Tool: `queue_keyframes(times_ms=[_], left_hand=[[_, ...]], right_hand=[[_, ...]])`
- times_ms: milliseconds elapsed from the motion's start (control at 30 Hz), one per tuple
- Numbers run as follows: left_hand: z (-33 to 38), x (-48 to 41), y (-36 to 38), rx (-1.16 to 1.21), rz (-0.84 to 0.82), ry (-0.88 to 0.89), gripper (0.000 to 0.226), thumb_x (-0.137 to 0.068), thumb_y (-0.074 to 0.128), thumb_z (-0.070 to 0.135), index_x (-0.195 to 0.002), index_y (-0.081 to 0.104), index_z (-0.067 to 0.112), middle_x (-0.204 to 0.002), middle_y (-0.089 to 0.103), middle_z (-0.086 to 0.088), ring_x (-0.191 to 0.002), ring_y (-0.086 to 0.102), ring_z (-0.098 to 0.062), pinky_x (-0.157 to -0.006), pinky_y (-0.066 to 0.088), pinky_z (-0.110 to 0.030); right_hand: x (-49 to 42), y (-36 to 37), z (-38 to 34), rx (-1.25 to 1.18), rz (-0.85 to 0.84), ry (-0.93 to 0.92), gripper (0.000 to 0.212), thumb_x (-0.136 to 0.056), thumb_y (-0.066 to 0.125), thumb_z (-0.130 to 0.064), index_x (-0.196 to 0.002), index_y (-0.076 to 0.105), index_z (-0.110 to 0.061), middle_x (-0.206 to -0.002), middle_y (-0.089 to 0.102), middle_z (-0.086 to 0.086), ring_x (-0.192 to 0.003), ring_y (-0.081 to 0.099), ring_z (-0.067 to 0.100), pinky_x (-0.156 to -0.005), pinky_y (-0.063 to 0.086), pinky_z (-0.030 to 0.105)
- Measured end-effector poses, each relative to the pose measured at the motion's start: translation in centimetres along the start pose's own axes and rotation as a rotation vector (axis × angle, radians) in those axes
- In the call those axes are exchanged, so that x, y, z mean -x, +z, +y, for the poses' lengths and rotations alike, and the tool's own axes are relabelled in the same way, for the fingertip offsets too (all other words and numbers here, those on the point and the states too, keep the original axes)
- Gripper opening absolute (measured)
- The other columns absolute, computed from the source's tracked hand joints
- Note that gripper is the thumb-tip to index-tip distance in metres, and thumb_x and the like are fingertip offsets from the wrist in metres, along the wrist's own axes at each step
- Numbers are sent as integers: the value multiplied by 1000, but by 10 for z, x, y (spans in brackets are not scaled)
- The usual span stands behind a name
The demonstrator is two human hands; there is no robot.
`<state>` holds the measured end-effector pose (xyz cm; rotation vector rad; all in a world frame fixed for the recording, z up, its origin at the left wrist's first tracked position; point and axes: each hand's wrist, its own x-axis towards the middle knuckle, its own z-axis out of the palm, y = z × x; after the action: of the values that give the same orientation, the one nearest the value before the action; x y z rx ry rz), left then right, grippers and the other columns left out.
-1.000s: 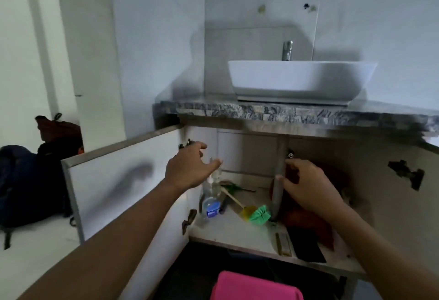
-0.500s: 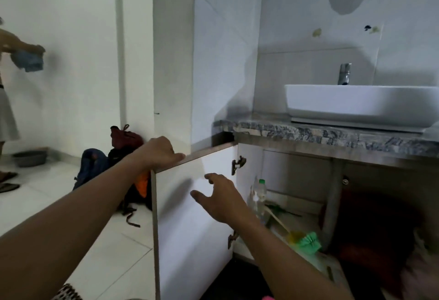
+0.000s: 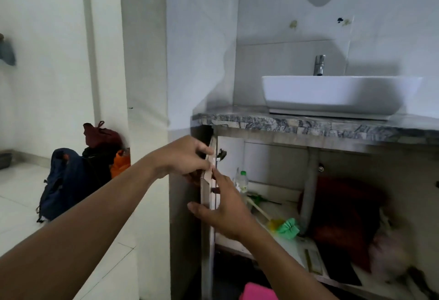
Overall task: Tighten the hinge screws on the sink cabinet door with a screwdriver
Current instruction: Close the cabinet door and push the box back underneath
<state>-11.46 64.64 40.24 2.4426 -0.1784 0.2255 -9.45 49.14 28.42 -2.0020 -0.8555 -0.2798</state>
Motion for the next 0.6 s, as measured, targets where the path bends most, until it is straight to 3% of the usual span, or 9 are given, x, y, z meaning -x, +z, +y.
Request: queue_keyframes(times_ms=[67, 133, 200, 300, 400, 500, 600], left_hand=[[18, -13, 20, -74, -35, 84, 12, -91, 71, 25, -100, 79, 23, -82, 76, 5, -70, 75, -13, -63, 62, -27], [36, -27, 41, -113, -62, 151, 20, -91, 70, 36, -86, 79, 19, -72, 77, 4, -64, 74, -11, -67, 62, -28], [48, -44, 61, -77, -69, 179, 30, -91, 69, 43, -85, 77, 15, -72, 77, 0, -64, 74, -13, -65, 61, -29], [60, -71, 89, 26, -87, 191, 28, -92, 67, 45, -97, 75, 20, -83, 76, 3, -71, 74, -12, -54, 53, -21], [72, -93, 116, -11, -77, 237, 38, -93, 67, 40, -128, 66, 25, -106, 71, 7, -87, 66, -7, -72, 49, -17], [83, -116, 136, -12, -45, 259, 47, -92, 68, 33, -136, 59, 22, -123, 66, 2, -97, 59, -5, -83, 43, -18], [87, -137, 149, 18, -61, 240, 54, -92, 67, 26, -144, 53, 23, -127, 65, 0, -106, 60, -11, -89, 43, -21]], right_hand=[[11, -36, 12, -39, -35, -12, 75, -73, 69, -62, -137, 32, -57, -131, 49, -25, -109, 53, -5, -80, 50, 16], [21, -73, 26, -29, -61, 20, 60, -75, 72, -55, -130, 50, -48, -117, 62, -21, -97, 62, -4, -76, 57, 22], [29, -107, 40, -1, -40, 72, 38, -78, 75, -46, -112, 66, -33, -100, 72, -10, -86, 69, 4, -74, 59, 28], [37, -148, 65, 81, 62, 170, 13, -81, 75, -36, -88, 73, -25, -83, 74, -11, -74, 70, 3, -63, 58, 25], [32, -177, 91, 161, 157, 277, 17, -82, 76, -34, -90, 74, -18, -80, 75, -5, -71, 71, 7, -65, 60, 31], [19, -197, 117, 210, 203, 350, 28, -80, 77, -36, -93, 73, -12, -85, 75, 4, -74, 72, 16, -72, 60, 44], [7, -209, 142, 197, 268, 408, 27, -78, 79, -36, -92, 71, -14, -85, 75, 4, -74, 73, 16, -71, 61, 45]])
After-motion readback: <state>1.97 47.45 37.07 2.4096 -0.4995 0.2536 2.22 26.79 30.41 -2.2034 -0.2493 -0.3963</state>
